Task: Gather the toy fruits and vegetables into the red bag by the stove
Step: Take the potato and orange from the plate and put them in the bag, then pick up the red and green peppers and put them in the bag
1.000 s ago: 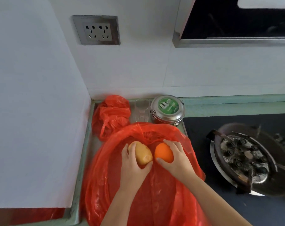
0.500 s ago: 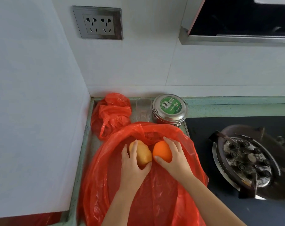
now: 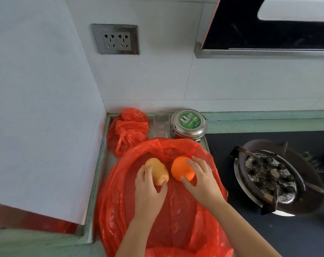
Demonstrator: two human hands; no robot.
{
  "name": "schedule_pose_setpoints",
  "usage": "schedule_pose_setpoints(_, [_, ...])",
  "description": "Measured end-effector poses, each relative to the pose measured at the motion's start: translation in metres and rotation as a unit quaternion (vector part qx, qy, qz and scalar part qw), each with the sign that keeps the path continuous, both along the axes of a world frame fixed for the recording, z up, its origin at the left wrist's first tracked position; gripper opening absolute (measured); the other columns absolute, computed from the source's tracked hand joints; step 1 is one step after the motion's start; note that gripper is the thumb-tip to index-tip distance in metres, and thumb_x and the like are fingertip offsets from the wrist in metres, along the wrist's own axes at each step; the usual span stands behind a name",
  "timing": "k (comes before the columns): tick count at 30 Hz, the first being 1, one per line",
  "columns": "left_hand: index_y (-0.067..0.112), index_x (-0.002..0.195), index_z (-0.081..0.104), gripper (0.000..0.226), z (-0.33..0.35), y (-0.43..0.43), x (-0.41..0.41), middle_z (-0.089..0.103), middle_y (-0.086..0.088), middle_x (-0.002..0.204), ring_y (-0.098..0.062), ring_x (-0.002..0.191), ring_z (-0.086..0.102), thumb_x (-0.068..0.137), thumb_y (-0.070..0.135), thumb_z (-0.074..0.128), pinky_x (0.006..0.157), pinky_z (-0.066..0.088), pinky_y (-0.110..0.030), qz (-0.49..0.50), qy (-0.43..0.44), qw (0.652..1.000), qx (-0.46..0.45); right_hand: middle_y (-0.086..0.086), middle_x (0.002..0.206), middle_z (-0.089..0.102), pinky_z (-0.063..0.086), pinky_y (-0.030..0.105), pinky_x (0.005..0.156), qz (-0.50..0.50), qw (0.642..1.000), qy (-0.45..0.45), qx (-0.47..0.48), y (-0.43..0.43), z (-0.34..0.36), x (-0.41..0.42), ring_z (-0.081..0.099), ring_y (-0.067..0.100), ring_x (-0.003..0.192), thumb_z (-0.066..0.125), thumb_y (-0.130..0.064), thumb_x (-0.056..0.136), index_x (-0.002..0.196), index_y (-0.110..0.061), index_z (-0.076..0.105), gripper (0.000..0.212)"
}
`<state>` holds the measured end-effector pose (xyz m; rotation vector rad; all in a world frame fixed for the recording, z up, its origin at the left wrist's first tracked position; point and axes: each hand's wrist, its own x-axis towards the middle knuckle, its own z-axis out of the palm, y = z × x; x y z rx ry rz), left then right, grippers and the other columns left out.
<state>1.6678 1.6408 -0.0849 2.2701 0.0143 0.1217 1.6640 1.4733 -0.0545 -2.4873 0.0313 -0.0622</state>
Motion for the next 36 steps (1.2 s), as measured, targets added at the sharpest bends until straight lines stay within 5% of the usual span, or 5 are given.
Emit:
schedule_pose_setpoints(5, [0.007, 0.116, 0.052, 0.044, 0.028, -0.011, -0.022, 0.056, -0.022, 0.118, -0.038, 0.106, 0.055, 0.079, 0.032, 0.052, 0.088, 0.045, -0.043, -0.035, -0.124, 0.991, 0.044, 0.01, 0.125, 0.055, 0.043, 0.051, 0.095, -0.011, 0.995, -0.074, -0.066, -0.007, 0.019, -0.029, 0.046, 0.033, 0.12, 0.059, -0.034, 0.081, 0.117, -0.014, 0.059, 0.041])
schedule_pose_setpoints(9, [0.005, 0.116, 0.056, 0.044, 0.05, -0.025, -0.043, 0.058, -0.017, 0.117, -0.035, 0.104, 0.056, 0.081, 0.031, 0.047, 0.083, 0.05, -0.048, -0.09, -0.179, 0.975, 0.097, 0.009, 0.118, 0.06, 0.043, 0.059, 0.091, -0.041, 0.989, -0.106, -0.097, -0.011, 0.036, -0.061, 0.049, 0.036, 0.118, 0.044, -0.04, 0.08, 0.111, -0.015, 0.061, 0.043])
schedule_pose_setpoints(22, [0.007, 0.112, 0.062, 0.035, 0.099, -0.098, -0.133, 0.063, -0.011, 0.113, -0.034, 0.114, 0.052, 0.085, 0.025, 0.048, 0.09, 0.044, -0.053, -0.249, -0.316, 0.902, 0.156, 0.005, 0.111, 0.065, 0.048, 0.046, 0.09, -0.183, 0.957, -0.162, -0.155, -0.064, 0.087, -0.201, 0.056, 0.028, 0.11, 0.043, -0.035, 0.082, 0.109, -0.014, 0.064, 0.04])
schedule_pose_setpoints(30, [0.01, 0.109, 0.065, 0.039, 0.113, -0.141, -0.218, 0.065, -0.008, 0.111, -0.03, 0.111, 0.055, 0.084, 0.029, 0.043, 0.093, 0.041, -0.051, -0.31, -0.315, 0.885, 0.143, 0.005, 0.107, 0.067, 0.048, 0.042, 0.088, -0.281, 0.922, -0.199, -0.177, -0.098, 0.102, -0.308, 0.059, 0.028, 0.106, 0.058, -0.025, 0.078, 0.104, -0.011, 0.066, 0.031])
schedule_pose_setpoints(36, [0.01, 0.107, 0.067, 0.039, 0.126, -0.179, -0.287, 0.066, -0.008, 0.109, -0.029, 0.109, 0.057, 0.083, 0.029, 0.042, 0.092, 0.041, -0.053, -0.348, -0.333, 0.867, 0.126, 0.004, 0.106, 0.066, 0.049, 0.037, 0.08, -0.343, 0.898, -0.209, -0.183, -0.125, 0.111, -0.391, 0.06, 0.026, 0.1, 0.049, -0.03, 0.083, 0.105, -0.012, 0.066, 0.033])
